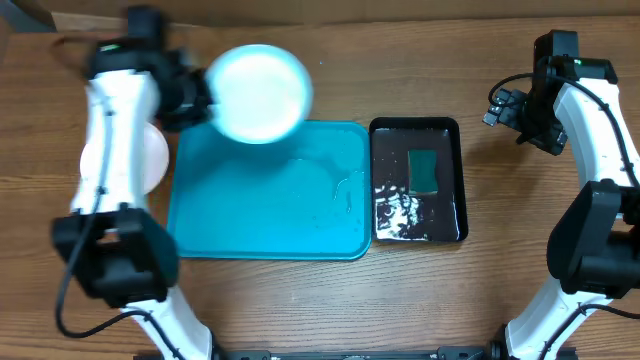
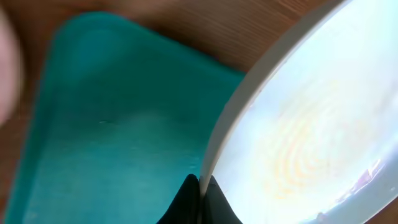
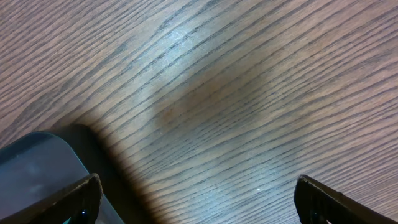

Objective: Clean dirty plates on tray and stack at the side
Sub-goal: 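Lower the white plate onto the plate stack and release it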

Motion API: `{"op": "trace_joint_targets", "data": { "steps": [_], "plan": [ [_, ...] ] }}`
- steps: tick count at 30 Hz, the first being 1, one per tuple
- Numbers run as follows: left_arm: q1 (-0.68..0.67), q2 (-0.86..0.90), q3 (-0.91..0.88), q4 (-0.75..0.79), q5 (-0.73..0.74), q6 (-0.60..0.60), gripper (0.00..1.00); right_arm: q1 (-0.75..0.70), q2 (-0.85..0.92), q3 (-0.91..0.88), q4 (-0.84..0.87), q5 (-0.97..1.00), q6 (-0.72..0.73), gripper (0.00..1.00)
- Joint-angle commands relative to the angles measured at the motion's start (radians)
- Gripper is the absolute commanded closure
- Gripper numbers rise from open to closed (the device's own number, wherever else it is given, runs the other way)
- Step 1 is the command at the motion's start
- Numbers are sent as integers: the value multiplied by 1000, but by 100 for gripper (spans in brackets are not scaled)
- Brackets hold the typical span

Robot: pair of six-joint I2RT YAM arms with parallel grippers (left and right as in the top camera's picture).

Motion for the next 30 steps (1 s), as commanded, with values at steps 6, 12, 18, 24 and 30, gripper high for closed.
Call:
{"op": "trace_joint_targets", "data": {
  "steps": [6, 12, 18, 24, 30],
  "plan": [
    [385, -15, -127, 39, 83, -13, 96, -3, -25, 13, 5, 4, 4, 0],
    [593, -15, -246, 109, 85, -38, 96, -3, -25, 13, 5, 4, 5, 0],
    [671, -15, -365, 248, 86, -38, 96, -3, -25, 13, 5, 4, 4, 0],
    [649, -15, -446, 354, 85, -38, 96, -3, -25, 13, 5, 4, 4, 0],
    [614, -15, -463, 386, 2, -73, 96, -3, -25, 13, 5, 4, 4, 0]
  ]
}}
